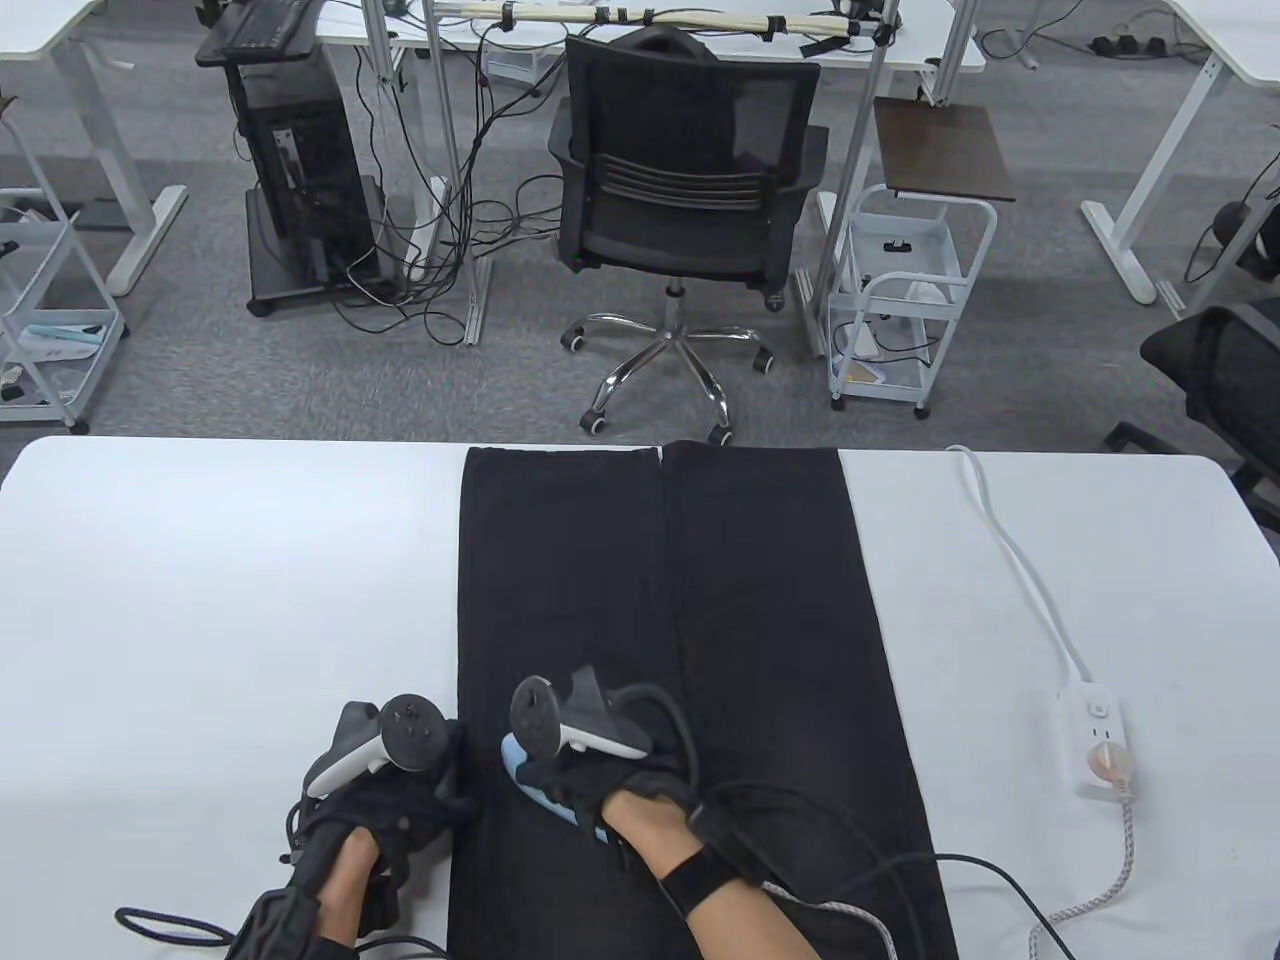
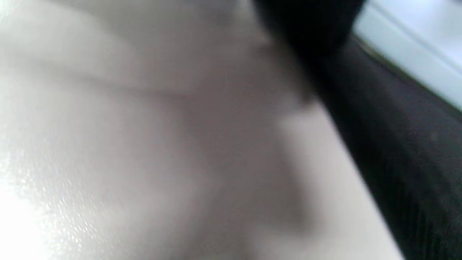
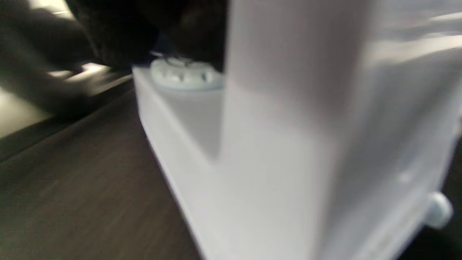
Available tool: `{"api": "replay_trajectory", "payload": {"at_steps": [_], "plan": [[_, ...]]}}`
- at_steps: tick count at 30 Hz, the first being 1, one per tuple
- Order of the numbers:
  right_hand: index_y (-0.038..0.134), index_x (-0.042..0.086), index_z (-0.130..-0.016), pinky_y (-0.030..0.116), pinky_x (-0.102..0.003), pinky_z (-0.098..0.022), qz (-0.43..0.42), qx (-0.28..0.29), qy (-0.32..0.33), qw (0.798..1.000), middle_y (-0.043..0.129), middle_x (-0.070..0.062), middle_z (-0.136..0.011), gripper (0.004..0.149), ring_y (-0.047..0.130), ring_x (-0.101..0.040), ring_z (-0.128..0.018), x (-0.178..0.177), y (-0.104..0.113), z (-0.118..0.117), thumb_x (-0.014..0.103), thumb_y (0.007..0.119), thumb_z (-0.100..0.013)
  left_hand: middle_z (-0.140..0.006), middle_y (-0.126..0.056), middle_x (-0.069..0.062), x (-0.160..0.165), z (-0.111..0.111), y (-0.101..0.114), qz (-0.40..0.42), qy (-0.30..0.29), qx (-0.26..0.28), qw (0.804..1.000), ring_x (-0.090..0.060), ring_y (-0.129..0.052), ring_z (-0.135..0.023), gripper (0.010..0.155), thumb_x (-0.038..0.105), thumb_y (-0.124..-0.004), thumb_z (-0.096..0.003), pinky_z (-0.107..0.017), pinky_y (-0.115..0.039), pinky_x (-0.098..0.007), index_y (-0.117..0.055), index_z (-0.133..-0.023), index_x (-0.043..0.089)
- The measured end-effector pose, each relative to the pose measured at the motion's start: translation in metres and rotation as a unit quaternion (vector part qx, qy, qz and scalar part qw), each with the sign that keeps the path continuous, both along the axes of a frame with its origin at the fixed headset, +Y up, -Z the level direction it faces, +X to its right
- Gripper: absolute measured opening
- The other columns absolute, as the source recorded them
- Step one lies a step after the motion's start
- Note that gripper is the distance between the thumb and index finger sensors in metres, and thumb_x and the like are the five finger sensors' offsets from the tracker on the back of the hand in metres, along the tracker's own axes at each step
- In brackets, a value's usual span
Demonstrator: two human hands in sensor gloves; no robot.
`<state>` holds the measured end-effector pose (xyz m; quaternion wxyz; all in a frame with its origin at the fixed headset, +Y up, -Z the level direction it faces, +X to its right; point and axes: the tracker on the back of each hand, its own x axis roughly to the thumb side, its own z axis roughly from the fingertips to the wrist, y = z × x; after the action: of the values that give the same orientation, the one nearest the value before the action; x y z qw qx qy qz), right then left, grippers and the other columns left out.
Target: Iron trousers with electric iron on table
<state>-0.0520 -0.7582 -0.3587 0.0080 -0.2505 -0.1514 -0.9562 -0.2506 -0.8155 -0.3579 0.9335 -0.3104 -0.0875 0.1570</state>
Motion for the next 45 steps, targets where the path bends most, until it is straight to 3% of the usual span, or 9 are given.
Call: {"api": "replay_trajectory", "payload": {"at_steps": [2, 7, 13, 17, 27, 32, 37, 45], "plan": [[0.067, 0.006, -0.082, 0.090, -0.036, -0.028, 0.003, -0.010, 0.046, 0.999, 0.088, 0.012, -0.042, 0.059, 0.095, -0.004, -0.023, 0.006, 0.000, 0.034, 0.055, 0.077, -0.051, -0.114, 0.009, -0.024, 0.000, 0.001, 0.000, 0.000, 0.001, 0.001, 1.000, -0.053, 0.009, -0.101, 0.093, 0.048, -0.074, -0.0568, -0.063, -0.008, -0.080, -0.011, -0.117, 0.015], [0.066, 0.006, -0.082, 0.090, -0.037, -0.029, 0.009, -0.025, 0.118, 0.993, 0.088, 0.012, -0.042, 0.058, 0.095, -0.004, -0.023, 0.018, -0.001, 0.087, 0.055, 0.077, -0.051, -0.114, 0.009, -0.024, 0.000, 0.001, -0.001, 0.000, 0.002, 0.002, 1.000, -0.054, 0.009, -0.101, 0.093, 0.048, -0.074, -0.0567, -0.063, -0.008, -0.080, -0.011, -0.117, 0.014], [0.068, 0.006, -0.083, 0.090, -0.036, -0.028, -0.001, 0.000, 0.126, 0.992, 0.089, 0.012, -0.042, 0.060, 0.095, -0.004, -0.023, 0.021, -0.002, 0.098, 0.056, 0.077, -0.050, -0.114, 0.010, -0.024, -0.001, 0.002, -0.001, 0.000, 0.000, 0.000, 1.000, -0.054, 0.010, -0.101, 0.094, 0.048, -0.074, -0.0567, -0.063, -0.008, -0.080, -0.010, -0.117, 0.014], [0.068, 0.006, -0.083, 0.091, -0.036, -0.027, -0.010, 0.009, 0.107, 0.994, 0.089, 0.012, -0.042, 0.060, 0.095, -0.004, -0.023, 0.016, -0.001, 0.073, 0.056, 0.078, -0.051, -0.114, 0.010, -0.025, 0.000, 0.001, 0.000, -0.002, -0.002, -0.003, 1.000, -0.055, 0.009, -0.101, 0.094, 0.047, -0.075, -0.0567, -0.063, -0.008, -0.081, -0.010, -0.116, 0.014], [0.069, 0.006, -0.082, 0.091, -0.037, -0.026, -0.015, 0.011, -0.041, 0.999, 0.089, 0.012, -0.042, 0.060, 0.095, -0.004, -0.023, -0.006, 0.001, -0.074, 0.055, 0.078, -0.051, -0.114, 0.010, -0.025, 0.001, 0.000, -0.001, -0.001, -0.003, -0.004, 1.000, -0.054, 0.009, -0.101, 0.094, 0.047, -0.075, -0.0569, -0.062, -0.008, -0.081, -0.010, -0.116, 0.014], [0.069, 0.006, -0.082, 0.091, -0.036, -0.026, -0.015, 0.010, -0.122, 0.992, 0.089, 0.012, -0.042, 0.060, 0.095, -0.004, -0.022, -0.006, 0.003, -0.129, 0.056, 0.078, -0.050, -0.114, 0.010, -0.025, 0.002, -0.001, -0.001, 0.000, -0.004, -0.005, 1.000, -0.054, 0.009, -0.101, 0.094, 0.047, -0.075, -0.0569, -0.062, -0.008, -0.081, -0.011, -0.116, 0.014], [0.068, 0.006, -0.082, 0.091, -0.037, -0.027, -0.016, -0.001, -0.167, 0.986, 0.089, 0.012, -0.042, 0.060, 0.095, -0.005, -0.023, -0.002, 0.003, -0.149, 0.055, 0.078, -0.050, -0.114, 0.010, -0.023, 0.000, 0.000, -0.002, 0.007, 0.002, -0.003, 1.000, -0.053, 0.010, -0.101, 0.094, 0.048, -0.075, -0.0567, -0.062, -0.007, -0.080, -0.010, -0.116, 0.015], [0.068, 0.006, -0.082, 0.091, -0.036, -0.027, -0.010, 0.005, -0.132, 0.991, 0.088, 0.012, -0.042, 0.059, 0.095, -0.004, -0.023, 0.003, 0.002, -0.115, 0.055, 0.078, -0.051, -0.114, 0.012, -0.022, -0.001, -0.001, -0.003, 0.011, 0.006, -0.006, 1.000, -0.051, 0.012, -0.100, 0.094, 0.048, -0.075, -0.0568, -0.062, -0.005, -0.079, -0.009, -0.116, 0.016]]}}
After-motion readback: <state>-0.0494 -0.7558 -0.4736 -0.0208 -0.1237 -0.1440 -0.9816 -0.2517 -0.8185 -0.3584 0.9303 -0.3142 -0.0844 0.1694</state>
